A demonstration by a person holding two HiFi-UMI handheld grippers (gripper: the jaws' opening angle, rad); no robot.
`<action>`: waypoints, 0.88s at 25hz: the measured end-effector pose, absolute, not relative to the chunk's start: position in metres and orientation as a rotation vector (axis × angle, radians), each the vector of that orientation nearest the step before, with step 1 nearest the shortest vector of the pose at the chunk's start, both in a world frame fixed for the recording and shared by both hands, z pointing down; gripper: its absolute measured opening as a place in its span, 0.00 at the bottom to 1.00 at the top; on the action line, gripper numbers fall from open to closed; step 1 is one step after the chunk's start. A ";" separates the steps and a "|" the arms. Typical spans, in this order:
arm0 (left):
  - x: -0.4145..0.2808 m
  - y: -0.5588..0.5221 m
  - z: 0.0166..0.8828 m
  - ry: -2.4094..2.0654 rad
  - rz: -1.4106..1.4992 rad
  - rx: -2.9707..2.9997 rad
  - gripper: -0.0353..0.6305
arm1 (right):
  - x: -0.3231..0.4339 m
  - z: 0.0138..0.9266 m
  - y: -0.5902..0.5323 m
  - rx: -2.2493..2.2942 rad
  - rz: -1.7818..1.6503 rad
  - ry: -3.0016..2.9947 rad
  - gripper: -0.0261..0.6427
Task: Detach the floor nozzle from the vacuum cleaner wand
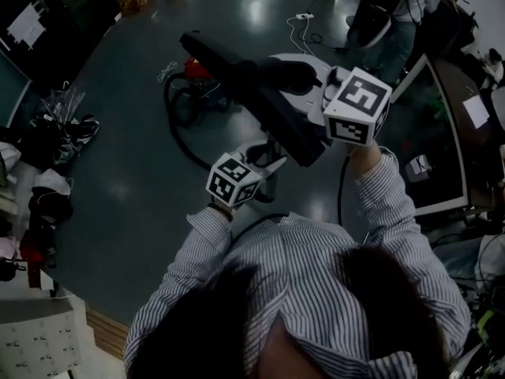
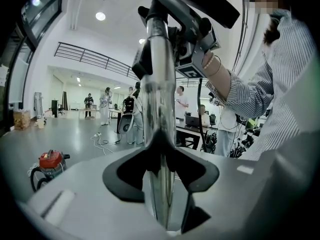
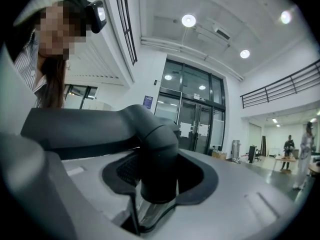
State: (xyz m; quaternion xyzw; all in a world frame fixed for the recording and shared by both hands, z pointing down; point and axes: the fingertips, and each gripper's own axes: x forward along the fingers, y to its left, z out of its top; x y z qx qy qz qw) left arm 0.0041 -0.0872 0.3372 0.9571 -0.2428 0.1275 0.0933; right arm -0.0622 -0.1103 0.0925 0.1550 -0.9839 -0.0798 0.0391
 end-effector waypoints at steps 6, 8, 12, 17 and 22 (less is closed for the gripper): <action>0.003 -0.087 0.327 -0.704 0.356 2.844 0.32 | -0.057 0.084 -0.117 0.500 -0.173 -3.006 0.29; 0.003 -0.086 0.325 -0.683 0.338 2.852 0.32 | -0.053 0.081 -0.118 0.481 -0.167 -3.017 0.29; 0.003 -0.089 0.325 -0.717 0.357 2.841 0.32 | -0.047 0.081 -0.124 0.536 -0.185 -2.985 0.30; 0.008 -0.094 0.319 -0.741 0.333 2.840 0.32 | -0.038 0.074 -0.132 0.643 -0.066 -3.038 0.29; 0.022 -0.101 0.314 -0.734 0.314 2.858 0.32 | -0.021 0.066 -0.136 0.578 -0.059 -3.096 0.29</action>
